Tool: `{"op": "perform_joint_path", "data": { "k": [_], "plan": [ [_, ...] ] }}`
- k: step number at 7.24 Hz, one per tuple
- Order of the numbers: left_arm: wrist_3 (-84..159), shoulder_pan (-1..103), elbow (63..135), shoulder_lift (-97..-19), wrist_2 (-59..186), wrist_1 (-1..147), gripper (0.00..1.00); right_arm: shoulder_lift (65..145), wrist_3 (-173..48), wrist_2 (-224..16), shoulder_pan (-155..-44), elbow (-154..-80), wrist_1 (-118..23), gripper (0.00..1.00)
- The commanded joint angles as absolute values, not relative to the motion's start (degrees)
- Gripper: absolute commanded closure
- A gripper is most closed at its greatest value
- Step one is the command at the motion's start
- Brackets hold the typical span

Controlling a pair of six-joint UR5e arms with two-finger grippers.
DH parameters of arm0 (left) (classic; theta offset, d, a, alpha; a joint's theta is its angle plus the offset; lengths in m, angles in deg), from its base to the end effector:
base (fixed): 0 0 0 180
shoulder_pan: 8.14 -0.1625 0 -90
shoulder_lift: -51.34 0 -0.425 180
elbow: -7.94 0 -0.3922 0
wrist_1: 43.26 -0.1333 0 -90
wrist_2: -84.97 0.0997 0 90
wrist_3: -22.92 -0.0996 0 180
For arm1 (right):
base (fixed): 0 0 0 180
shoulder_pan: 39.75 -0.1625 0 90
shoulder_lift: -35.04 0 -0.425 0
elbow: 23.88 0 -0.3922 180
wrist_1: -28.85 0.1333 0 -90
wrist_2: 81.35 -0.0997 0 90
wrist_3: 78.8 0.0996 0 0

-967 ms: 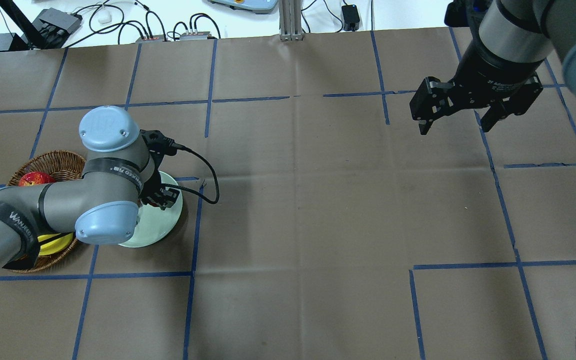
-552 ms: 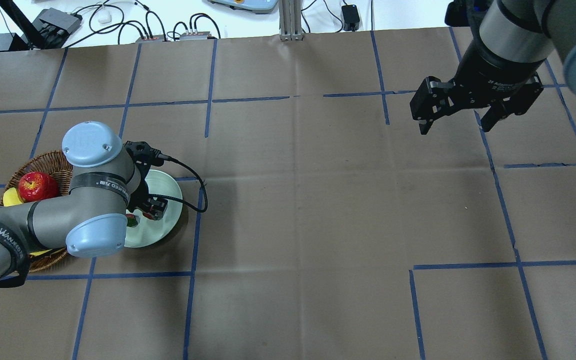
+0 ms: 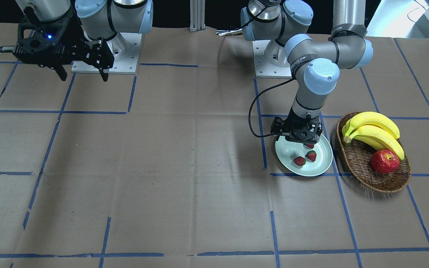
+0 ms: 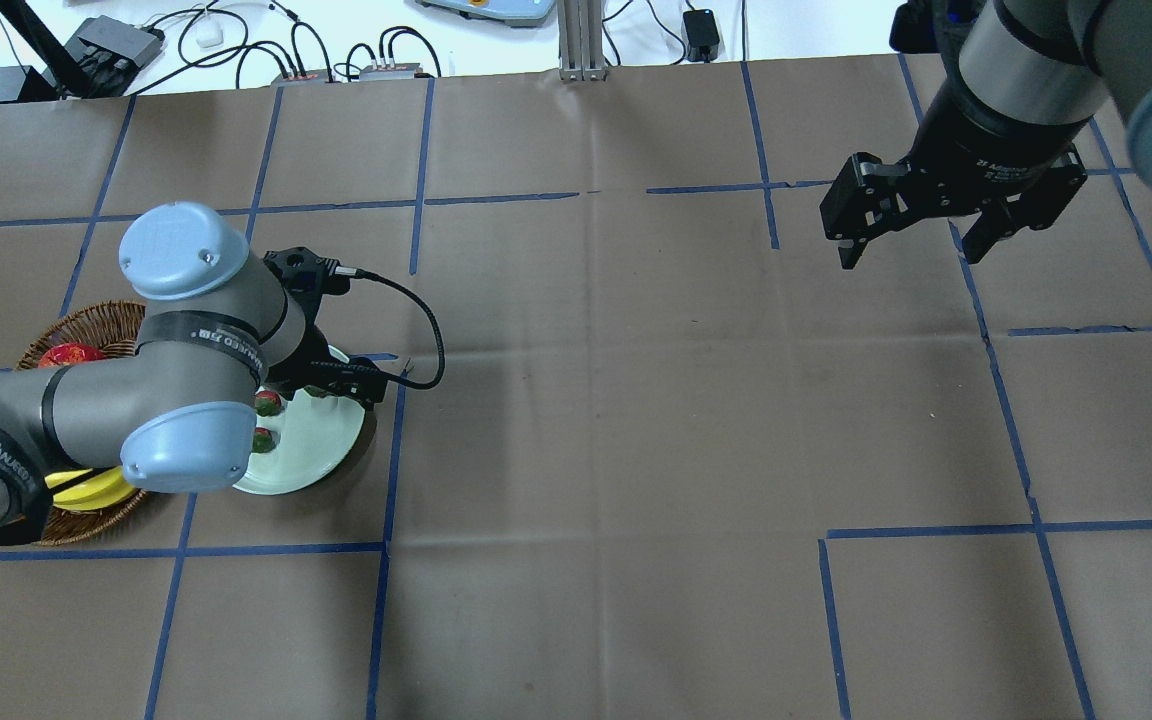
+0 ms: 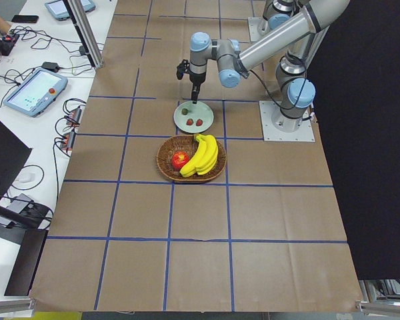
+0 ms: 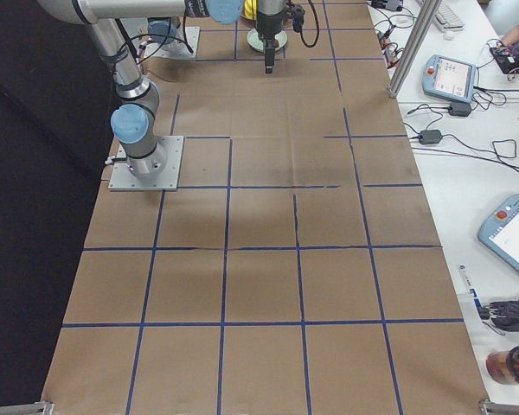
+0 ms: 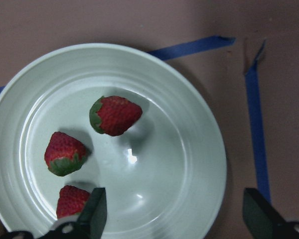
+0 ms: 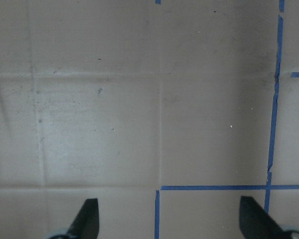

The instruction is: Collect all strawberries into plate

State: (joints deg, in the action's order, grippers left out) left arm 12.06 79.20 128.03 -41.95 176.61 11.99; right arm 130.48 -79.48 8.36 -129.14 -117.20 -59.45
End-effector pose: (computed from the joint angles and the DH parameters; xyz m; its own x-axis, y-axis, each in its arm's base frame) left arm -0.1092 -0.4595 0.2739 -0.9893 0.1419 -0.0326 0.1426 0.9896 -0.0181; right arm 0.1290 -0.4535 0.5012 -1.0000 -0.0013 -0.0050 -0.0012 1.0000 -0.0074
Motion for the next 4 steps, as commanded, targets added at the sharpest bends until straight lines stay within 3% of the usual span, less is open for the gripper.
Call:
{"op": "perform_joint_path", "data": {
  "k": [1, 4],
  "plan": [
    [22.3, 86.3, 113.0, -38.3, 176.4, 34.9, 0.03, 130.2, -79.5, 8.2, -129.2, -117.2, -58.0, 0.0],
    [28.7, 92.2, 92.7, -38.5, 176.5, 55.6, 0.01, 130.0, -79.4, 8.2, -129.2, -117.2, -58.2, 0.0]
  ]
}}
